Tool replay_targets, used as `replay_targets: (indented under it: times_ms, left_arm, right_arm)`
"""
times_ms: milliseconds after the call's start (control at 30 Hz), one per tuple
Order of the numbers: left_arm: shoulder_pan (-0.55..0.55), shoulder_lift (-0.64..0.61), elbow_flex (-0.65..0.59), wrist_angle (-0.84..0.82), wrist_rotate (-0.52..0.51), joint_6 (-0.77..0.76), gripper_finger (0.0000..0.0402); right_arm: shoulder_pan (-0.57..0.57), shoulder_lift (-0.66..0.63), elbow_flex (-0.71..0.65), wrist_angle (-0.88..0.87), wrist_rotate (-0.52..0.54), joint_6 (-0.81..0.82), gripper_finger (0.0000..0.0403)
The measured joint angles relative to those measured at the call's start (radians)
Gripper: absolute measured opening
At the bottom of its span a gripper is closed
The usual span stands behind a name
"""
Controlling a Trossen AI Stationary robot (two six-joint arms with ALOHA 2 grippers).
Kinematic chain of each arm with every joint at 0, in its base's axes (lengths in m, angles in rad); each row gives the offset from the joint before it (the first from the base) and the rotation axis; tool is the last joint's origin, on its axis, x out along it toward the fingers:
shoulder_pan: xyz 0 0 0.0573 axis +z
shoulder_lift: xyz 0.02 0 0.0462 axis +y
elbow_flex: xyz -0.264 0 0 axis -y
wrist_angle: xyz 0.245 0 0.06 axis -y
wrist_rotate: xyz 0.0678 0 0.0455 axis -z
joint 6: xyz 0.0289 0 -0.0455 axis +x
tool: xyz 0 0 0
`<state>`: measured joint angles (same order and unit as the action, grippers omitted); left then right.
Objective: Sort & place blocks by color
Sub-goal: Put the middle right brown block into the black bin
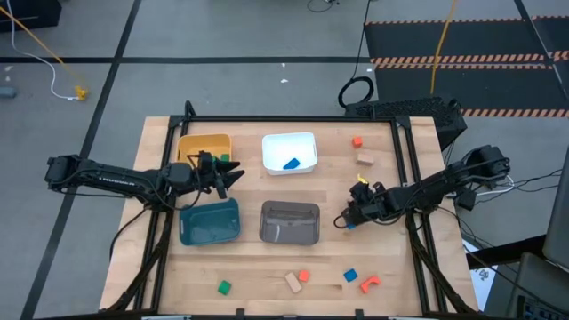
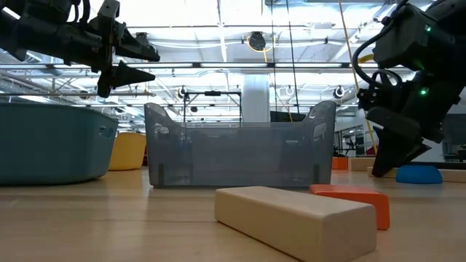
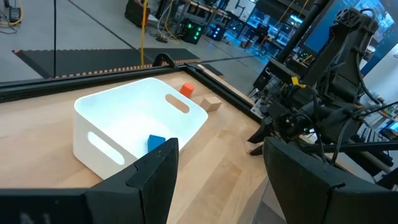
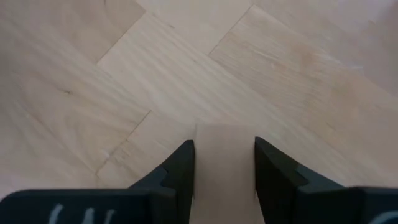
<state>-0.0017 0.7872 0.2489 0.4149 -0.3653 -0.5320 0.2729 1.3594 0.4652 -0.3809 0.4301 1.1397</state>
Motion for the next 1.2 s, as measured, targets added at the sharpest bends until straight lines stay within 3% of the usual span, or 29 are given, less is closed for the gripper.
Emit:
replay_targets:
  times_ms: [333,533,667,900,1033,1200]
  left_arm:
    - [0.0,0.0,0.0,0.0,0.0,-0.019,0.0235]
    - [0.0,0.0,0.0,0.005,0.0,-0.023,0.0234]
    - [0.0,0.0,0.0,0.005,0.0,-0.023,0.0234]
    - [0.0,0.0,0.0,0.005,0.0,-0.023,0.0234]
    - [0.0,0.0,0.0,0.005,0.0,-0.023,0.0235]
    - [0.0,0.0,0.0,0.006,0.0,-0.023,0.0234]
  right_arm:
    - [-0.001,-0.085,-0.005,0.012,0.032,-0.012,0.0112]
    - [-0.002,-0.208,-0.005,0.129,0.233,-0.147,0.0112]
    - [-0.002,-0.243,-0.005,0.377,0.331,-0.35,0.0112]
    - [-0.006,-0.187,-0.003,0.957,0.31,-0.772,0.0112]
    - [-0.007,-0.117,-0.003,1.152,0.262,-0.843,0.0112]
    - [-0.03,0.018,0.039,1.245,0.217,-0.846,0.0112]
